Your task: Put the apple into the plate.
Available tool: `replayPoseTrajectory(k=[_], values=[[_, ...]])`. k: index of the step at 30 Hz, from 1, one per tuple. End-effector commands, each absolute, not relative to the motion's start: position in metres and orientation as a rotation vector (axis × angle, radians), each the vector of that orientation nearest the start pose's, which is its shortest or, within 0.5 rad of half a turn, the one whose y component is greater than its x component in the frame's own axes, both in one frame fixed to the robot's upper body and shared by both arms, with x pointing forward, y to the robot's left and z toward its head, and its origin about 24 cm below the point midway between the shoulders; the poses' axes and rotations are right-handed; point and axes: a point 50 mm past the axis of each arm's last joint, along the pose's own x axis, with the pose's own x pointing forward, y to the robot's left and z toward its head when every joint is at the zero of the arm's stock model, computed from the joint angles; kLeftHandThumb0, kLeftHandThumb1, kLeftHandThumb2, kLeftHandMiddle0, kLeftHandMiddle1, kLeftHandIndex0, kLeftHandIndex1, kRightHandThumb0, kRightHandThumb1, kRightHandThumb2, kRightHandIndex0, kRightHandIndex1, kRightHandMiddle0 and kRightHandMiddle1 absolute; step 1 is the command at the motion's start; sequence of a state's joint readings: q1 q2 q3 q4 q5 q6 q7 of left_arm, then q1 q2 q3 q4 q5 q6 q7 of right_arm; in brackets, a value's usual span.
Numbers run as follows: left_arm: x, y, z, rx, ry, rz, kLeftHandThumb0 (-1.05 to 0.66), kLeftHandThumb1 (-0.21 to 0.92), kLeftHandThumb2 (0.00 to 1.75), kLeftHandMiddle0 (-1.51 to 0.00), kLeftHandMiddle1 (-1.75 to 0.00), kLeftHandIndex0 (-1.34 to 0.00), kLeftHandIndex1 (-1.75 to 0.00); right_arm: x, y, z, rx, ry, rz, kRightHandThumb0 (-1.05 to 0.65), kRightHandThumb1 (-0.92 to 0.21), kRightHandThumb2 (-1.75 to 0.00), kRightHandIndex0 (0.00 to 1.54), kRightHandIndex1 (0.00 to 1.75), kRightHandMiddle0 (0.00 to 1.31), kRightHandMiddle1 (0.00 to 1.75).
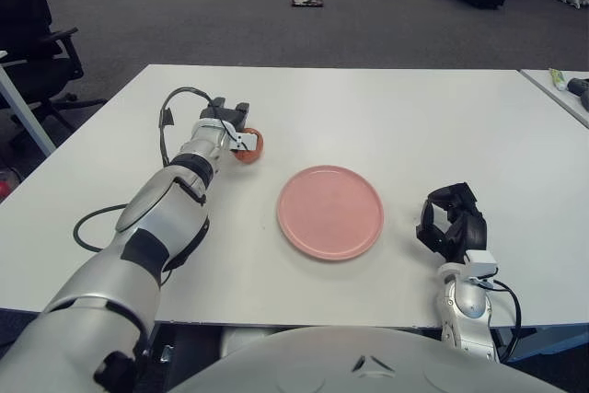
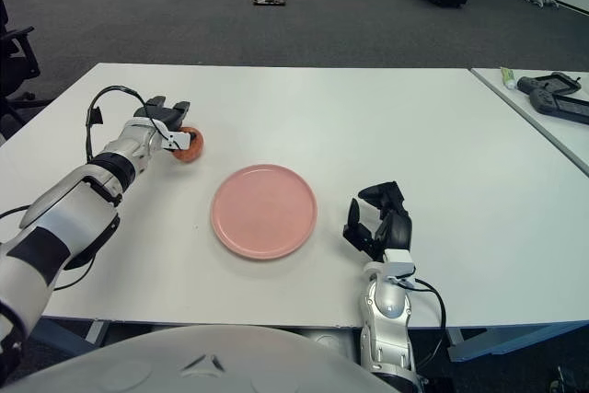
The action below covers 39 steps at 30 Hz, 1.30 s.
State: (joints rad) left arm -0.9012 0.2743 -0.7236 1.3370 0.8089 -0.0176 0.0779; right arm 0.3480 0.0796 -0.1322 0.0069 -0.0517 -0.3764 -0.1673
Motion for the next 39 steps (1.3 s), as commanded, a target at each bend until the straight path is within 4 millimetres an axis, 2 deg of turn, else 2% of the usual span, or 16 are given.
replayPoseTrajectory(k=[1, 7, 30, 39], values=[[0.331, 0.171, -0.031, 1.742, 0.414, -0.605, -0.70, 0.44, 0.80, 0.00, 0.00, 0.00, 0.00, 0.172, -0.195, 0.009, -0.032, -0.062, -0.393, -0.40, -0.58, -1.00, 0.60, 1.44, 0.41, 1.75], [0.340, 0.169, -0.019, 1.765, 0.375, -0.625, -0.76, 0.46, 0.77, 0.00, 0.00, 0.00, 0.00, 0.173, -0.196, 0.009, -0.027, -0.070, -0.385, -0.40, -0.58, -1.00, 0.60, 1.45, 0.41, 1.75], [0.340, 0.177, -0.014, 1.902, 0.265, -0.774, -0.98, 0.69, 0.47, 0.00, 0.00, 0.00, 0.00, 0.180, -0.195, 0.009, -0.044, -0.067, -0.388, -0.40, -0.57, -1.01, 0.61, 1.45, 0.41, 1.75], [0.341, 0.176, -0.012, 1.889, 0.267, -0.807, -0.97, 0.70, 0.43, 0.00, 0.00, 0.00, 0.00, 0.189, -0.195, 0.010, -0.047, -0.061, -0.386, -0.40, -0.57, -1.01, 0.62, 1.43, 0.42, 1.75]])
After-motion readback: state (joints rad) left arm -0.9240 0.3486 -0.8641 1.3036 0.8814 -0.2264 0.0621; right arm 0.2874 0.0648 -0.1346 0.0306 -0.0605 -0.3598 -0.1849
